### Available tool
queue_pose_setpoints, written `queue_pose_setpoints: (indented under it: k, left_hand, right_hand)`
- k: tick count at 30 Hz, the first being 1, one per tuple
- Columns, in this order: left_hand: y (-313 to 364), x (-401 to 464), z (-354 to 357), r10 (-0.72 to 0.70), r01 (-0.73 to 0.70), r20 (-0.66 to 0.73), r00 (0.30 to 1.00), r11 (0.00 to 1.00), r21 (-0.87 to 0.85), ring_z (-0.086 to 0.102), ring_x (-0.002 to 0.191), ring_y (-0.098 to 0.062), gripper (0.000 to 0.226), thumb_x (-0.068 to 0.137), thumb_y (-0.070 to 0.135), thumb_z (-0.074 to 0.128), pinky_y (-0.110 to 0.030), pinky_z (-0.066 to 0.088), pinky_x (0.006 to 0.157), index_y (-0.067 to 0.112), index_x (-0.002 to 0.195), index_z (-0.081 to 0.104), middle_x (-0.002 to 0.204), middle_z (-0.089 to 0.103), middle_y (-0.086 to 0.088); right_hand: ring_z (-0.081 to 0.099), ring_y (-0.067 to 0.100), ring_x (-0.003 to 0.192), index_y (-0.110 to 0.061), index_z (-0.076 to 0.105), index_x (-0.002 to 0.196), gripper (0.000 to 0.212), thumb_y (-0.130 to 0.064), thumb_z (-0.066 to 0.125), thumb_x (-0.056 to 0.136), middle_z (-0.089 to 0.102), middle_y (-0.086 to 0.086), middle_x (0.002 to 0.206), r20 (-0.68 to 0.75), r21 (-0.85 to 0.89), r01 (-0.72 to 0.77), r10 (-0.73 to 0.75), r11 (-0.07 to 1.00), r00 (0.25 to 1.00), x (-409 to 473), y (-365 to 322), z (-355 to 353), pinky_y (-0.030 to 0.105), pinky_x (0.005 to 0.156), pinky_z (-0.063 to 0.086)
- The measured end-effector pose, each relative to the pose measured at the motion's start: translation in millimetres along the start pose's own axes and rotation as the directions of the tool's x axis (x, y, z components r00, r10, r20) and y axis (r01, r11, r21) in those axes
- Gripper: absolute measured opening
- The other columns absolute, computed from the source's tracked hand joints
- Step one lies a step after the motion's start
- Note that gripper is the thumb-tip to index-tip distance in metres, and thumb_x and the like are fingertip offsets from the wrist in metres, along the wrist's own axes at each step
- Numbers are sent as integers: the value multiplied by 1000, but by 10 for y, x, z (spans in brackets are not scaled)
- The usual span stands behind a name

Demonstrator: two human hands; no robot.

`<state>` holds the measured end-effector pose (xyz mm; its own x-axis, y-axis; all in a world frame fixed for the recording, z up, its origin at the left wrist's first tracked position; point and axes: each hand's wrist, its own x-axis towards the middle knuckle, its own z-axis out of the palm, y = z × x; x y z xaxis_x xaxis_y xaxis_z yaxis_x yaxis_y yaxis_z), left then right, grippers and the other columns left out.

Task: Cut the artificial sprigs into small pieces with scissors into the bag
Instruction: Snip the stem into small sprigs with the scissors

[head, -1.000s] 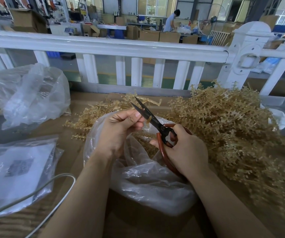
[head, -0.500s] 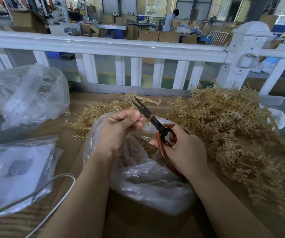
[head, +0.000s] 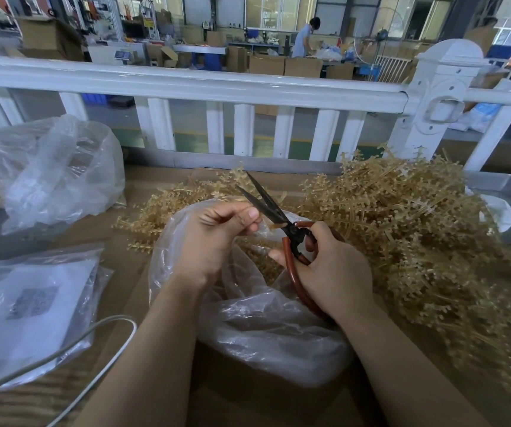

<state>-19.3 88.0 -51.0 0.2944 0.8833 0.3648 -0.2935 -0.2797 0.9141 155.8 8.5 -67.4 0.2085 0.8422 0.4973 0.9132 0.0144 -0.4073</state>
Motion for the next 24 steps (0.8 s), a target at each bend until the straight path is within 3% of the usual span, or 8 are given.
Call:
queue_pose_setpoints:
  k: [3,10,19,21,24]
  left_hand:
    - [-5,1,-7,40,-40,5,999,998,39,59,76,-23,11,87,14,67,-39,53,82,8,80,74,71,65,-6]
    - [-42,16,-23,59,-59,6,998,998,33,61,73,-14,14,89,13,68,-27,54,77,19,80,78,70,66,0]
    - [-16,15,-4,33,-33,7,999,999,6,61,74,-17,9,86,13,67,-28,54,76,8,84,74,72,67,-1]
    - [14,12,9,-32,34,37,999,998,-51,62,72,-15,9,83,18,69,-26,55,73,13,78,75,74,67,-3]
    - [62,10,-1,-233,244,73,970,939,-243,67,75,-15,19,79,35,70,-26,57,71,17,76,72,80,69,-3]
  right_hand:
    - [44,2,62,-36,38,88,66,-98,27,67,41,-26,67,-3,-6,0,0,1000,1000,2,-12,-18,14,49,21]
    - [33,-13,53,-31,40,81,63,-93,36,69,39,-26,61,-16,-21,-4,3,1000,1000,-6,-33,-38,15,47,22]
    - [39,2,48,-25,45,78,65,-89,37,72,42,-20,56,-77,-41,-8,5,999,997,-18,-51,-56,17,46,21]
    - [38,1,47,-25,44,77,65,-90,36,72,42,-19,55,-78,-37,-12,9,999,997,-16,-51,-57,18,45,22]
    - [32,-4,45,-25,43,76,64,-89,36,74,38,-20,53,-98,-37,1,-5,999,995,-13,-63,-57,17,45,19]
